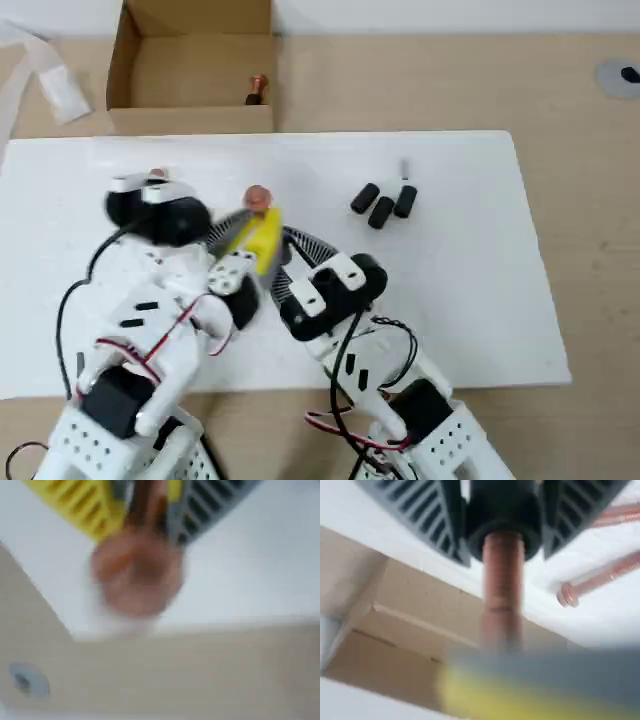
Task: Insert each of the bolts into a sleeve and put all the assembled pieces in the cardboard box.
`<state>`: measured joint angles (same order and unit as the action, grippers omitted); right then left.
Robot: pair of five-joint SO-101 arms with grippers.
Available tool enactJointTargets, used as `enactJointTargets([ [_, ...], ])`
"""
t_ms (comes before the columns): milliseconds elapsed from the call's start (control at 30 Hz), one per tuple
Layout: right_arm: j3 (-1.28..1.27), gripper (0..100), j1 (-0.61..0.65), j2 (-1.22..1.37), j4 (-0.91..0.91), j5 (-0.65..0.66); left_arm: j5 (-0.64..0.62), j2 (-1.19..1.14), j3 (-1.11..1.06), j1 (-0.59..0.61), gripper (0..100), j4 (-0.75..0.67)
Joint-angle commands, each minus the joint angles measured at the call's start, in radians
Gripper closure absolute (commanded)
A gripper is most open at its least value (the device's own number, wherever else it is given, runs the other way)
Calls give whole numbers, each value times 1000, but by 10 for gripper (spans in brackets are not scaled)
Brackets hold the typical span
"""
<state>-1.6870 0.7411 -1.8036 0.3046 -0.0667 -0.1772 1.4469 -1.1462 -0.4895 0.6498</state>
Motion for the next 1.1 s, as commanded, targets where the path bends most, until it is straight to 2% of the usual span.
enactJointTargets([
  [0,12,989,-10,-45,5,6,-66,2,114,-6,853,72],
  [100,13,989,-47,-50,25,6,-123,-1,172,-6,815,155],
  [333,13,989,-87,-44,-2,2,-110,1,362,14,802,358],
  [467,12,989,-114,-42,-8,2,18,-4,531,130,819,480],
  [633,105,989,-177,45,-11,-5,181,-93,559,350,937,497],
  [733,251,989,-208,200,-11,-52,238,-209,557,459,963,497],
  [833,423,989,-209,464,-12,-57,245,-308,560,539,962,491],
  [1000,799,989,-220,1001,-98,-57,250,-401,563,557,959,474],
  [1067,974,989,-228,1204,-130,-57,290,-429,560,557,915,468],
])
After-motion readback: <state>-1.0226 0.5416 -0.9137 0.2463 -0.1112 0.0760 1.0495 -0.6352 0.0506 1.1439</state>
